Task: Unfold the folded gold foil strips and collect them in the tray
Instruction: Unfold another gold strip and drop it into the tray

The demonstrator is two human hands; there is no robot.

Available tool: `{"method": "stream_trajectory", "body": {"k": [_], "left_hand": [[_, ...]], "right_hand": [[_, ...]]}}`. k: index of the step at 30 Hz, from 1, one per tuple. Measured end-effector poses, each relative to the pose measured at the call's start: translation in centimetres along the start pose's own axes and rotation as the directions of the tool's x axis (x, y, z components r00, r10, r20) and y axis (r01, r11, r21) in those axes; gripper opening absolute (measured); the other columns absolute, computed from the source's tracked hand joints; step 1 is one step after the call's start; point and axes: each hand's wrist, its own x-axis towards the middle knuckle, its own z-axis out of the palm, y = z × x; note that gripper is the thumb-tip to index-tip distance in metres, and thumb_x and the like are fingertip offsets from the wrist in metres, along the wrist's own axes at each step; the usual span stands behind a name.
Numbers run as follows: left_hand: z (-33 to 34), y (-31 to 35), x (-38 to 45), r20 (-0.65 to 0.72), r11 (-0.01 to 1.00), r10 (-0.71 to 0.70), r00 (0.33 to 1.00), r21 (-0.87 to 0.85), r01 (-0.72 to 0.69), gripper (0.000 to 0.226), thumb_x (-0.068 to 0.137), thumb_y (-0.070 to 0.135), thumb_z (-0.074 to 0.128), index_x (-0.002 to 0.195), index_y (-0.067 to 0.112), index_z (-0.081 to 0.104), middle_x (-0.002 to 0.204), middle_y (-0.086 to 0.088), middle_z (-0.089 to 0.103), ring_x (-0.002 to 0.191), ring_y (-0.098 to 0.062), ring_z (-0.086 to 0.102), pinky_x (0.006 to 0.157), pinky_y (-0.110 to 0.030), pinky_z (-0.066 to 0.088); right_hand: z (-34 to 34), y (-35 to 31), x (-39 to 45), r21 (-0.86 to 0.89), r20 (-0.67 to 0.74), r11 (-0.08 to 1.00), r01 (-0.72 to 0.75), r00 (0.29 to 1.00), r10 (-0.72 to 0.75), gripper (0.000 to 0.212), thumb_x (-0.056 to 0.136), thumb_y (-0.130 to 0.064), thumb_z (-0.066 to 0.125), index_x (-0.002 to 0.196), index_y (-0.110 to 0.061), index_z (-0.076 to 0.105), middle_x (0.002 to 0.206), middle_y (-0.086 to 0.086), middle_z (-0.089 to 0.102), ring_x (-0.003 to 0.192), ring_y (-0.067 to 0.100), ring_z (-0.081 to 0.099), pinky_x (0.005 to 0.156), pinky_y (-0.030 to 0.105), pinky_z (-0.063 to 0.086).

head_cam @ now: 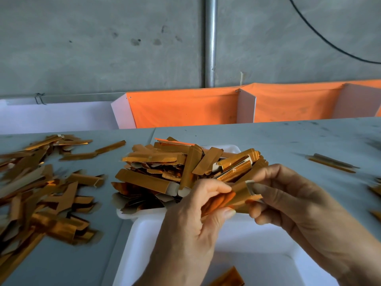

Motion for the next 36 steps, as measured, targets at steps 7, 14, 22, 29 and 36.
{"method": "stream_trajectory", "body": {"k": [7, 14, 22, 29, 36], "left_hand": [[-0.4, 0.0, 0.2, 0.05, 0.995, -0.014, 0.999, -0.101, 0.019, 0.023, 0.08, 0.034, 0.06, 0.099, 0.045, 0.052, 0.1, 0.027, 0.066, 0.097, 0.006, 0.061, 0.074, -0.004, 0.044], [-0.6, -0.1, 0.2, 0.096, 0.991, 0.015, 0.995, -0.135, -0.002, 0.024, 0.081, 0.028, 0.062, 0.099, 0.041, 0.055, 0.103, 0.025, 0.066, 0.101, 0.004, 0.061, 0.077, -0.004, 0.043], [-0.7, -0.2, 0.1, 0.143, 0.996, 0.04, 0.989, -0.089, -0.027, 0.022, 0.082, 0.031, 0.062, 0.102, 0.04, 0.056, 0.102, 0.026, 0.066, 0.1, 0.003, 0.062, 0.077, -0.006, 0.046], [-0.9, -0.3, 0.2, 0.16, 0.988, -0.002, 0.987, -0.152, 0.027, 0.024, 0.081, 0.031, 0.063, 0.101, 0.041, 0.056, 0.103, 0.023, 0.067, 0.102, 0.001, 0.061, 0.079, -0.006, 0.044], [-0.9, -0.4, 0.2, 0.165, 0.988, 0.018, 0.986, -0.153, 0.007, 0.024, 0.082, 0.028, 0.063, 0.102, 0.039, 0.056, 0.104, 0.025, 0.066, 0.103, 0.003, 0.06, 0.079, -0.003, 0.041]], "right_hand": [[-0.5, 0.0, 0.0, -0.073, 0.038, 0.997, 0.038, 0.999, -0.035, 0.029, 0.062, -0.035, 0.085, 0.077, -0.016, 0.07, 0.071, 0.009, 0.067, 0.061, 0.02, 0.066, 0.056, 0.022, 0.052], [-1.1, 0.2, 0.1, -0.02, 0.069, 1.0, -0.023, 0.997, 0.024, 0.037, 0.058, -0.042, 0.085, 0.075, -0.013, 0.07, 0.067, 0.006, 0.064, 0.057, 0.016, 0.063, 0.054, 0.021, 0.052], [-0.5, 0.2, 0.2, -0.21, -0.007, 0.978, 0.006, 1.0, -0.008, 0.006, 0.065, -0.015, 0.068, 0.064, -0.015, 0.062, 0.053, 0.007, 0.05, 0.045, 0.016, 0.045, 0.048, 0.016, 0.04], [-1.3, -0.1, -0.1, 0.045, 0.188, 0.998, -0.033, 0.982, 0.024, 0.044, 0.057, -0.04, 0.087, 0.084, -0.01, 0.069, 0.07, 0.009, 0.059, 0.058, 0.018, 0.059, 0.056, 0.025, 0.051], [-1.0, -0.5, -0.3, -0.111, 0.143, 0.993, 0.038, 0.989, -0.022, 0.011, 0.07, -0.009, 0.064, 0.077, -0.016, 0.068, 0.071, 0.008, 0.062, 0.061, 0.02, 0.063, 0.057, 0.025, 0.051]]}}
